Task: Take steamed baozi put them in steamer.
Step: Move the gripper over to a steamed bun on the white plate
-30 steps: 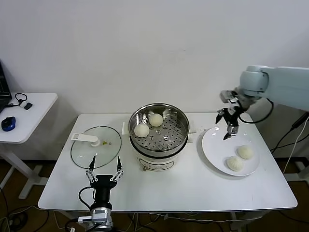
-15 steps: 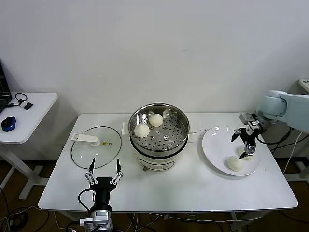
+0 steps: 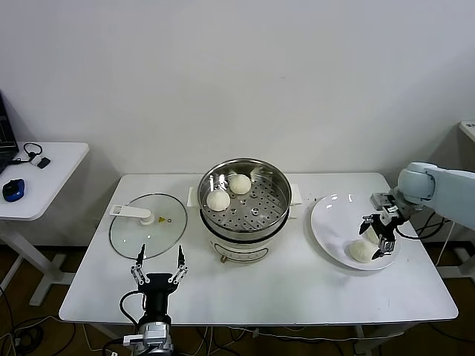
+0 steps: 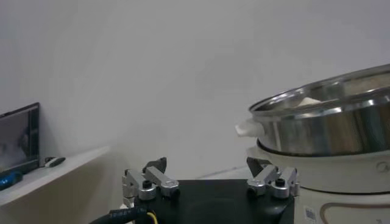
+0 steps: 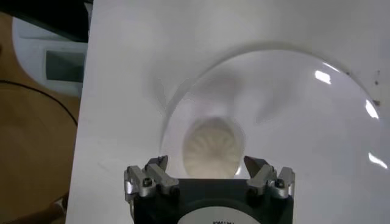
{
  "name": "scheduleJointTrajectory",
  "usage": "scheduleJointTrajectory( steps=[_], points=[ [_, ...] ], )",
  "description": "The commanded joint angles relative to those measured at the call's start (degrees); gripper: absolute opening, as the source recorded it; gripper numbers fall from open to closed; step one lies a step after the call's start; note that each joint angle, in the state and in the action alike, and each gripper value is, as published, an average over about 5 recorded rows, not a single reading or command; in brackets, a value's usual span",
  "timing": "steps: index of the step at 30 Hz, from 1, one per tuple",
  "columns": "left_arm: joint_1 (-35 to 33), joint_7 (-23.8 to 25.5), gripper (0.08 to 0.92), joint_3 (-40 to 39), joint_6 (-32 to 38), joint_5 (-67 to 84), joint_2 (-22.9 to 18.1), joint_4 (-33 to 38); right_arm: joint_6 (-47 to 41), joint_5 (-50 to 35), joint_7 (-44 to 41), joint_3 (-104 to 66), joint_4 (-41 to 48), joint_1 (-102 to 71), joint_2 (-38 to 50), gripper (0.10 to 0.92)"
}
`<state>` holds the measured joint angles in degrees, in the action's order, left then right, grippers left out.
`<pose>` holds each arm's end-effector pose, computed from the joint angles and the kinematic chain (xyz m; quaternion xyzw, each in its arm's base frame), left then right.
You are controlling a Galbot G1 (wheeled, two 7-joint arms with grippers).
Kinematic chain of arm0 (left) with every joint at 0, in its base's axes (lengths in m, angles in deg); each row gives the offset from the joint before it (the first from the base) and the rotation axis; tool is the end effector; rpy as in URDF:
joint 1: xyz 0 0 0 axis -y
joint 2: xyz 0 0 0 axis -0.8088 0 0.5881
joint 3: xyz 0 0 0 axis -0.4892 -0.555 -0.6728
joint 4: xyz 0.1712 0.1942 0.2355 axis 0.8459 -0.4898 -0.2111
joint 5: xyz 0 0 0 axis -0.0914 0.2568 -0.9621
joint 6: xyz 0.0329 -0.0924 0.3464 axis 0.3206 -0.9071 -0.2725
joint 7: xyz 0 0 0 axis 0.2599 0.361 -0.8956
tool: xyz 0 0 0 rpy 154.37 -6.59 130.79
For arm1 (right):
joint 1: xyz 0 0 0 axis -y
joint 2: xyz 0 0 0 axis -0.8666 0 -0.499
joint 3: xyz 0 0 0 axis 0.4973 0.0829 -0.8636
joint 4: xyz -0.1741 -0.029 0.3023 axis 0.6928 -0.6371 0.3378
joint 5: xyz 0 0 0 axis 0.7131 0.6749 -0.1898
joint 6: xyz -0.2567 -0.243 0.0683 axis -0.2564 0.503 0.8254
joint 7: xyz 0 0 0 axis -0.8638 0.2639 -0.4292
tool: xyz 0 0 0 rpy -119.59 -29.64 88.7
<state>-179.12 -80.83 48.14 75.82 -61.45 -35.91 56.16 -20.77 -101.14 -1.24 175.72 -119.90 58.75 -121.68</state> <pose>0.1498 -0.0415 -0.3608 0.0539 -0.9872 -0.1490 0.0173 0.5076 -0.2464 -0.2010 0.5460 -0.5050 0.4777 0.4676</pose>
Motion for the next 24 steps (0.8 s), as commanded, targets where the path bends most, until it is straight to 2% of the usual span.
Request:
scheduleJointTrajectory(
  steps=[1,24],
  points=[
    [0.11,-0.03,0.823,0.10,0.14,-0.23,-2.80,-0.33,1.26,1.94,0.26,-5.80,4.56,-6.14,-0.90,0.823],
    [0.07,0.10,0.823,0.33,-0.05,-0.07,-2.80,0.14,0.75,2.55,-0.16,-7.18,5.71,-7.97,-2.85,0.823]
  ],
)
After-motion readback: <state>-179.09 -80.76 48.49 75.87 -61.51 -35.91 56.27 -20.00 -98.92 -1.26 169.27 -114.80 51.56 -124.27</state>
